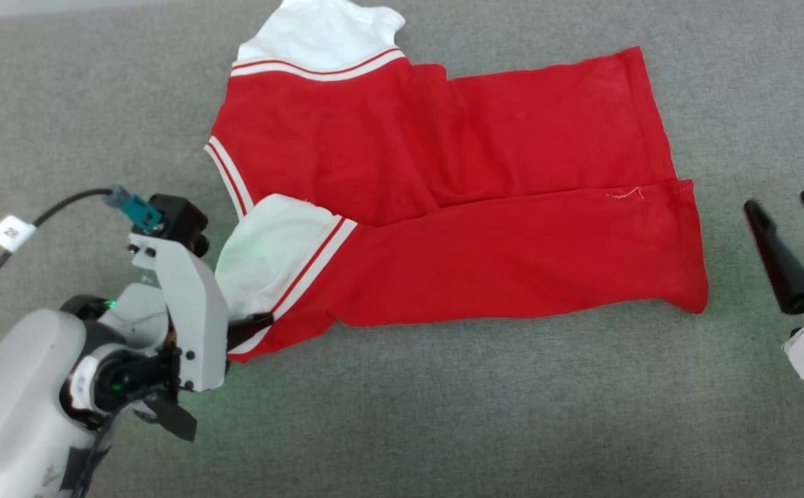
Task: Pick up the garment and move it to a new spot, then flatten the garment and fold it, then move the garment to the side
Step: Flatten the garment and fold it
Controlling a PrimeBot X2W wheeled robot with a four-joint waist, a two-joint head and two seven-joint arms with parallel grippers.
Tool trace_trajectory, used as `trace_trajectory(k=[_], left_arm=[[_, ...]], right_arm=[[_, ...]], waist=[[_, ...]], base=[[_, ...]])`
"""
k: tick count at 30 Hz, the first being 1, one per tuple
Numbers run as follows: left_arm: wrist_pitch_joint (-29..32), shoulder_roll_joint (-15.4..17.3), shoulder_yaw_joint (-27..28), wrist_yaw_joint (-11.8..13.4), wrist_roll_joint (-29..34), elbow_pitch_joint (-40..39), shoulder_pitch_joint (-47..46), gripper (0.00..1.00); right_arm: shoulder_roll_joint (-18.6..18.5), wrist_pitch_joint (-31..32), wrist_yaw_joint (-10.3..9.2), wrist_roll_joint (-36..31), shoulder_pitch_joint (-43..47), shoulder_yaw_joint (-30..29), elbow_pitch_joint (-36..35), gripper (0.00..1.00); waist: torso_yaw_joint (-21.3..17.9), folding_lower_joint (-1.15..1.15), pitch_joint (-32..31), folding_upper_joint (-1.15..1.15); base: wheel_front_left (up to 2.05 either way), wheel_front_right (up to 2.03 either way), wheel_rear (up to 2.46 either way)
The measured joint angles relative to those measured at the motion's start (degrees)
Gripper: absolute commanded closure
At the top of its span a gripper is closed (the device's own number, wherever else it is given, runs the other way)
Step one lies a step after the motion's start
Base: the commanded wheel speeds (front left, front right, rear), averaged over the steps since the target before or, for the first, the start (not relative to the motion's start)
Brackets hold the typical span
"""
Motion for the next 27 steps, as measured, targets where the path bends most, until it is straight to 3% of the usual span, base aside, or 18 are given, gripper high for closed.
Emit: trace_trajectory(k=[11, 15, 24, 25, 26, 27], left_arm=[[-1.66, -0.93, 0.12, -1.16, -0.49, -1.10, 0.01, 1.00], [-2.27, -1.38, 0.15, -1.56, -0.47, -1.86, -0.13, 1.00], [-3.54, -2.82, -0.27, -2.78, -0.04, -2.82, -1.14, 1.00], [-3.76, -2.99, -0.26, -3.03, -0.05, -2.77, -1.15, 1.00], [-3.97, -3.15, -0.27, -3.08, -0.08, -2.69, -1.15, 1.00], [-4.08, -3.22, -0.27, -3.20, -0.09, -2.63, -1.15, 1.00]], right_arm=[[-9.04, 23.04, 0.00, 4.83, -0.31, 5.16, -2.92, 0.00], [-9.89, 29.84, 0.00, 5.56, -1.07, 6.38, -3.05, 0.00], [-8.51, 35.32, 0.00, 4.92, -4.24, 7.46, -1.26, 0.00], [-8.56, 35.61, 0.00, 4.81, -4.27, 7.58, -1.23, 0.13], [-8.61, 35.76, 0.00, 4.81, -4.27, 7.54, -1.21, 0.33], [-8.61, 36.02, 0.00, 4.82, -4.28, 7.45, -1.21, 0.63]], waist=[[1.44, 0.00, 1.27, 0.00], [2.24, 0.00, 2.22, 0.00], [4.36, 0.00, 4.63, 0.00], [4.59, 0.00, 4.78, 0.00], [4.80, 0.00, 4.89, 0.00], [5.00, 0.00, 4.97, 0.00]], base=[[0.00, 0.00, 0.00], [0.00, 0.00, 0.00], [0.00, 0.00, 0.00], [0.00, 0.00, 0.00], [0.00, 0.00, 0.00], [0.00, 0.00, 0.00]])
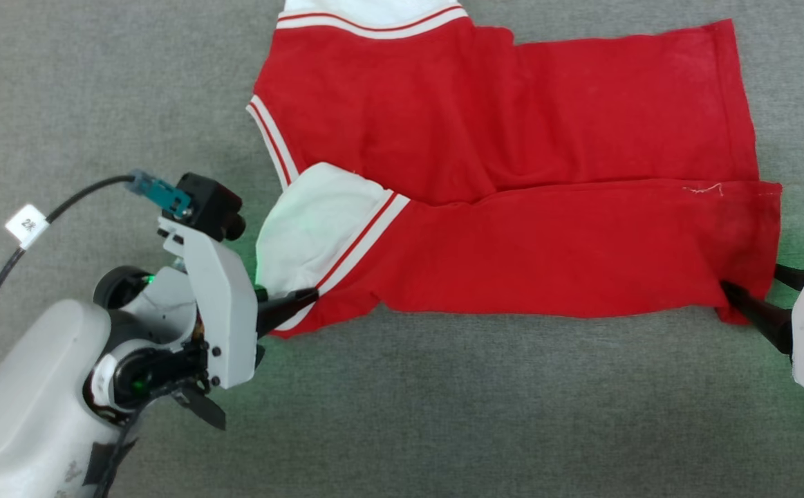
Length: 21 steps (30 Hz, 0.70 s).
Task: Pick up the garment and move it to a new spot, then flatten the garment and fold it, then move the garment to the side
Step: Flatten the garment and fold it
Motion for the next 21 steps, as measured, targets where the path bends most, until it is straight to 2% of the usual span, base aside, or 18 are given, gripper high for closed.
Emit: trace_trajectory(k=[1, 2, 12, 21], left_arm=[[-0.18, -0.09, -0.01, -0.23, 0.00, 0.11, 0.00, 1.00], [-0.36, -0.25, -0.02, -0.33, -0.08, 0.20, 0.01, 1.00], [-2.22, -0.67, 0.25, -0.93, -1.25, 0.05, 2.28, 1.00], [-2.67, 2.32, 1.21, 0.27, -3.45, -6.71, 9.88, 1.00]], right_arm=[[-0.09, 0.27, 0.00, 0.00, -0.01, -0.07, 0.03, 0.97], [-0.27, 0.52, 0.00, 0.00, 0.00, -0.02, 0.01, 1.00], [0.41, -0.13, 0.00, 0.65, 1.85, -1.00, -0.12, 1.00], [-1.48, -0.60, 0.00, 2.16, 7.55, -3.77, -3.20, 1.00]], waist=[[0.15, 0.00, 0.04, 0.00], [0.28, 0.00, 0.04, 0.00], [0.56, 0.00, -1.83, 0.00], [0.63, 0.00, -4.35, 0.00]], base=[[0.00, 0.00, 0.00], [0.00, 0.00, 0.00], [0.00, 0.00, 0.00], [0.00, 0.00, 0.00]])
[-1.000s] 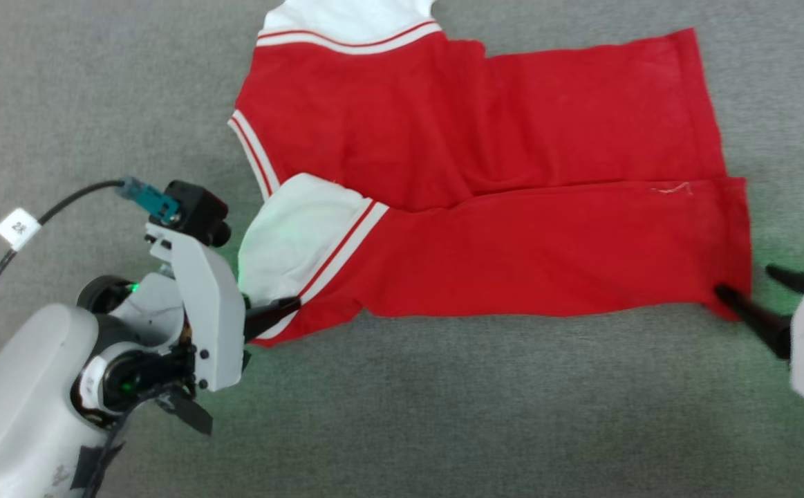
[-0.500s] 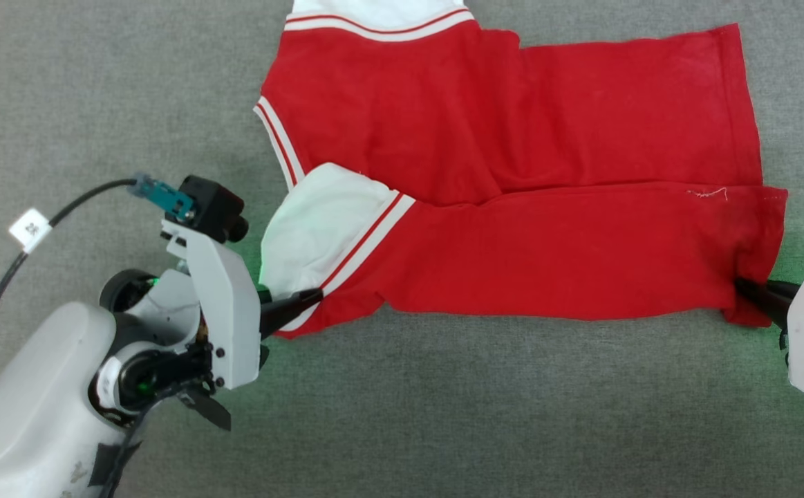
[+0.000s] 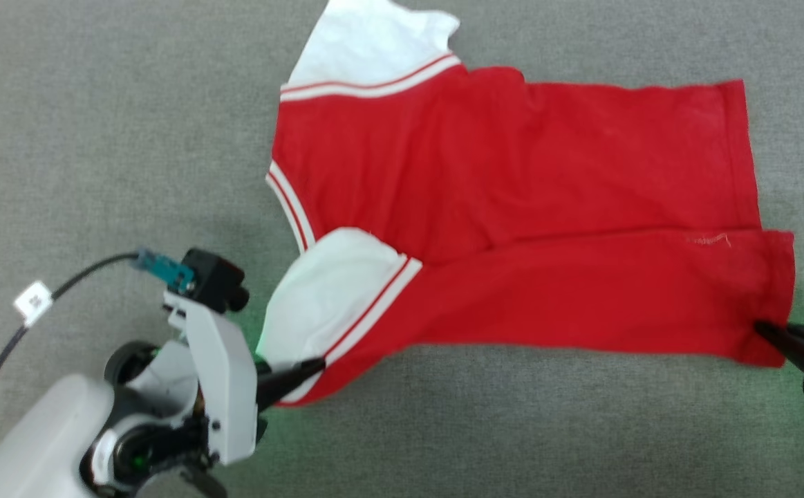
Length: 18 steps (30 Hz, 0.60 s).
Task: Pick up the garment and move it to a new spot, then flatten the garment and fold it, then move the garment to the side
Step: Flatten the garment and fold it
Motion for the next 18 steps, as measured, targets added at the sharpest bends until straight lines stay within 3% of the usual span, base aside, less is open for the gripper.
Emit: trace_trajectory(k=[18], left_arm=[[-0.94, 5.87, 0.73, 4.99, -0.52, -15.99, 12.80, 1.00]], right_arm=[[-1.77, 2.18, 0.00, 2.58, 11.75, -6.16, -7.15, 1.00]], waist=[[-0.15, 0.00, -0.93, 0.00]], base=[[0.00, 0.00, 0.00]])
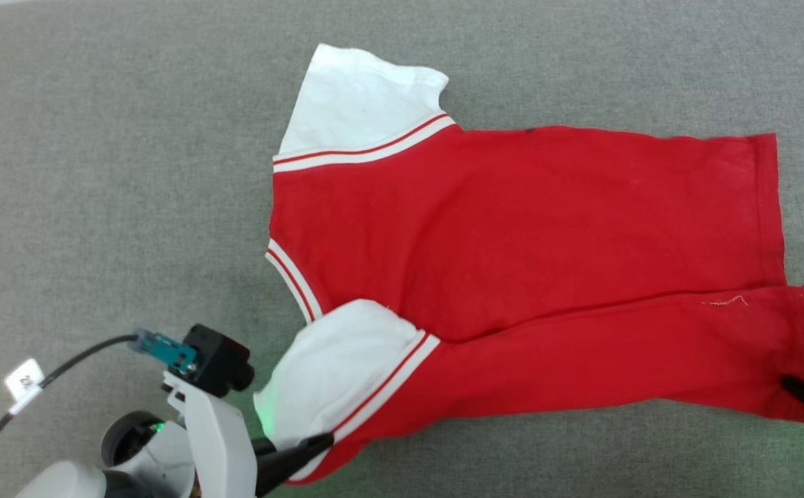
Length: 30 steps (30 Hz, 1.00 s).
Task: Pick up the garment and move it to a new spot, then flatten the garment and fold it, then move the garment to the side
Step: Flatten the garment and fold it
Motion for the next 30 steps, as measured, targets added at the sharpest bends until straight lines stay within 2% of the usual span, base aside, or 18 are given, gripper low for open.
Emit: trace_trajectory(k=[1, 2, 3, 4, 5, 6, 11, 14, 20, 24, 30], left_arm=[[-0.60, -0.14, 0.23, 0.08, 0.16, -0.18, -0.01, 1.00], [-0.98, -0.27, 0.45, 0.25, 0.47, -0.15, -0.05, 1.00], [-1.05, -0.30, 0.40, 0.24, 0.66, -0.03, -0.07, 0.93], [-1.45, -0.41, 0.46, 0.23, 1.02, -0.02, -0.08, 0.64], [-2.16, -0.71, 0.79, 0.25, 1.14, 0.08, -0.15, 0.04], [-2.53, -0.96, 0.97, 0.37, 1.20, 0.07, -0.31, 0.00], [-5.44, -0.99, 2.98, 0.82, 2.43, -0.70, -0.32, 0.00], [-8.32, -1.02, 6.06, 1.88, 3.31, -0.74, -1.47, 0.00], [-11.41, -2.22, 10.68, 3.26, 4.77, 5.08, -10.03, 0.00], [-10.84, -2.26, 10.81, 1.36, 6.60, 13.27, -20.01, 0.00], [-9.27, -3.89, 8.43, -2.19, 10.43, 28.35, -35.90, 0.00]], right_arm=[[0.11, -0.35, 0.00, -0.14, 0.01, -0.12, -0.20, 1.00], [0.21, -1.08, 0.00, -0.58, -0.04, -0.26, -0.31, 0.57], [0.34, -1.58, 0.00, -0.86, -0.16, -0.30, -0.33, 0.16], [0.34, -2.13, 0.00, -1.10, -0.19, -0.18, -0.52, 0.00], [0.47, -2.94, 0.00, -1.20, -0.41, -0.24, -0.65, 0.00], [0.88, -3.99, 0.00, -1.41, -0.80, -0.75, -0.74, 0.00], [2.98, -10.87, 0.00, -4.12, -3.32, -3.26, -1.83, 0.00], [4.81, -16.35, 0.00, -6.78, -4.61, -3.69, -2.65, 0.00], [10.10, -24.18, 0.00, -10.39, -5.46, -2.03, -3.89, 0.00], [12.88, -26.13, 0.00, -11.67, -5.70, 0.90, -4.72, 0.00], [14.45, -27.92, 0.00, -12.26, -7.64, 4.10, -4.20, 0.00]], waist=[[0.06, 0.00, -0.04, 0.00], [0.09, 0.00, -0.09, 0.00], [0.10, 0.00, -0.18, 0.00], [0.11, 0.00, -0.31, 0.00], [0.13, 0.00, -0.46, 0.00], [0.13, 0.00, -0.64, 0.00], [0.09, 0.00, -1.47, 0.00], [0.05, 0.00, -1.83, 0.00], [-0.66, 0.00, -1.90, 0.00], [-2.14, 0.00, -1.37, 0.00], [-5.36, 0.00, 0.24, 0.00]], base=[[0.00, 0.00, 0.00], [0.00, 0.00, 0.00], [0.00, 0.00, 0.00], [0.00, 0.00, 0.00], [0.00, 0.00, 0.00], [0.00, 0.00, 0.00], [0.00, 0.00, 0.00], [0.00, 0.00, 0.00], [0.00, 0.00, 0.00], [0.00, 0.00, 0.00], [0.00, 0.00, 0.00]])
